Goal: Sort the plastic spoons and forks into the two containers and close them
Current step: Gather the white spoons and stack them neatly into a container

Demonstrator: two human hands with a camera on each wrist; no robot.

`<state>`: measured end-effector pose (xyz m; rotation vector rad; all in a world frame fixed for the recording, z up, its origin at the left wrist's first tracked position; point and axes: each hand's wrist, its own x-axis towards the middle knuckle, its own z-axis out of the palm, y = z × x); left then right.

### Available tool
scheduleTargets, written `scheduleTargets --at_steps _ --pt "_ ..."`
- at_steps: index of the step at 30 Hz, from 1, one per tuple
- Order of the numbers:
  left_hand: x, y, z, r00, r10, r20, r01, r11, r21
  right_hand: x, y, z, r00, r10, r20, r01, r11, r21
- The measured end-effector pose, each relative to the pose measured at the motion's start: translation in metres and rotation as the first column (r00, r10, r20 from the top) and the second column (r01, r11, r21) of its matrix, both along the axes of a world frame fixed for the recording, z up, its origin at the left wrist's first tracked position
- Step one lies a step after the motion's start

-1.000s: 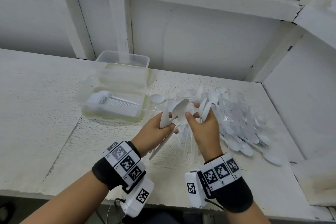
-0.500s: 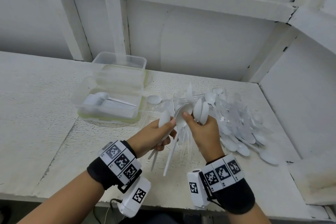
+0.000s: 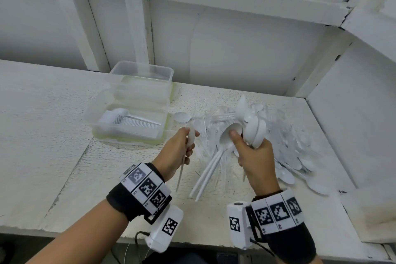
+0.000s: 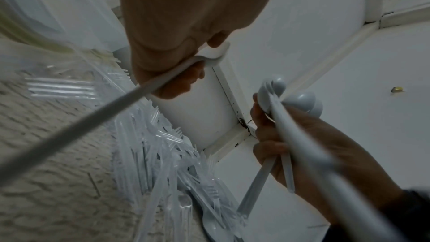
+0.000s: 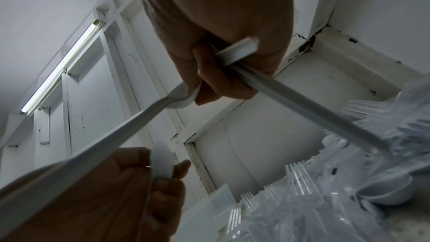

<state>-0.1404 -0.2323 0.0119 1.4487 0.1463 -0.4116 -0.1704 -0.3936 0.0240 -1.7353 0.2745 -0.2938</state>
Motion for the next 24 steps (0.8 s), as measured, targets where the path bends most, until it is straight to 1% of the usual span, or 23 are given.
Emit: scheduleTargets --at_steps 4,7,11,13,16,18,20,22,24 --pt "-0.003 -0.003 0.0 0.998 -0.034 0.061 0.032 0.999 0.022 -0.002 0.009 0.002 0.996 0.088 0.0 -0.088 0.996 -0.002" --pt "-0.006 -0.006 0.002 0.995 -0.07 0.076 0.068 0.997 0.028 0.0 0.016 0.001 0.993 0.121 -0.012 -0.121 0.992 -0.027" --pt "-0.012 -0.008 0.011 0.99 -0.137 0.02 0.138 0.982 -0.126 0.005 0.02 0.002 0.995 0.103 -0.007 -0.103 0.992 -0.071" --pt "-0.014 -0.008 0.013 0.986 -0.167 0.004 0.165 0.971 -0.175 0.007 0.02 0.001 0.996 0.091 0.004 -0.09 0.99 -0.105" --pt "-0.014 -0.007 0.012 0.985 -0.174 0.0 0.171 0.966 -0.193 0.012 0.02 -0.003 0.994 0.111 -0.022 -0.113 0.971 -0.208" --pt "-0.013 -0.007 0.012 0.984 -0.18 -0.018 0.173 0.965 -0.197 0.015 0.017 -0.006 0.985 0.151 -0.084 -0.167 0.954 -0.249" --pt "-0.012 -0.005 0.011 0.975 -0.213 -0.057 0.198 0.959 -0.201 0.018 0.015 -0.007 0.971 0.2 -0.134 -0.23 0.934 -0.274" --pt "-0.011 -0.002 0.011 0.962 -0.253 -0.103 0.227 0.95 -0.214 0.018 0.014 -0.005 0.966 0.228 -0.125 -0.255 0.925 -0.282" --pt "-0.009 0.0 0.011 0.94 -0.302 -0.159 0.256 0.932 -0.255 0.019 0.014 -0.004 0.97 0.22 -0.104 -0.241 0.934 -0.265"
